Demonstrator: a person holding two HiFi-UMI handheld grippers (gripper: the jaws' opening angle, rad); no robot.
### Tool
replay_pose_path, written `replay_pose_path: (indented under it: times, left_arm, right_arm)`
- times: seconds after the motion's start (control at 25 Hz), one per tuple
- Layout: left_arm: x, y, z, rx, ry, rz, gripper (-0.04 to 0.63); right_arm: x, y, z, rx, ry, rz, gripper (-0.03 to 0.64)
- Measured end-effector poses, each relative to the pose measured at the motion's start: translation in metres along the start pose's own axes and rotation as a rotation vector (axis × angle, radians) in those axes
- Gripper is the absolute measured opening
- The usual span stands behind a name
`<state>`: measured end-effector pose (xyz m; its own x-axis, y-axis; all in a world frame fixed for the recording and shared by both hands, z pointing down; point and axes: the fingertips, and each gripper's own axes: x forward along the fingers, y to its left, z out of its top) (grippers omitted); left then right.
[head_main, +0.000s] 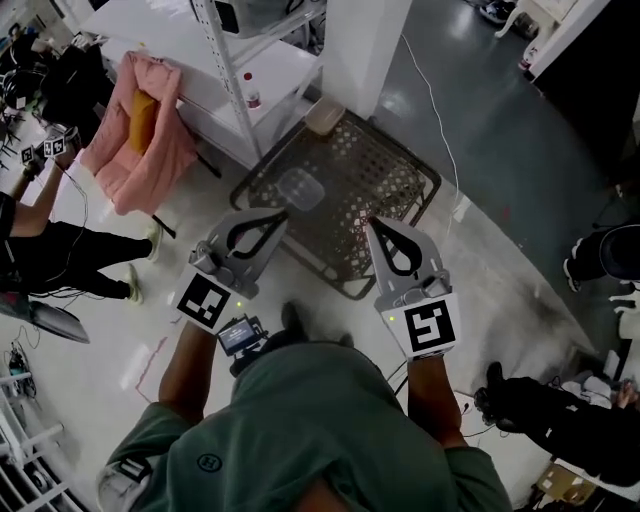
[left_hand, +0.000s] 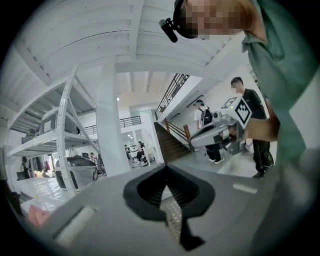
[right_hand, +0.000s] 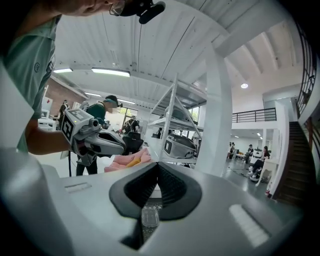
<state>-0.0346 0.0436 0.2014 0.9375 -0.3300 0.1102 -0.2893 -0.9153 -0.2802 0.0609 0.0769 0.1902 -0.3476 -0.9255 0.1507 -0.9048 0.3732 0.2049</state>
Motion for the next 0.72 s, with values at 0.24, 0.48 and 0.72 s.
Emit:
replay_pose_path:
  times: [0.24, 0.48, 0.72]
  left_arm:
    - [0.006, 0.042, -0.025, -0.043, -0.03, -0.061, 0.002]
    - [0.018, 0.069, -0.052, -0.084, -0.028, -0.067, 0.002]
    - [0.042, 0.086, -0.073, -0.093, 0.008, -0.008, 0.002]
  right_arm:
    - [0.041, 0.002, 0.001, -0.005, 0.04, -0.064, 0.005]
    - [0.068, 0.0, -0.011, -0.001, 0.09, -0.055, 0.005]
    - [0.099, -0.025, -0.032, 0.008, 0.09, 0.025, 0.005]
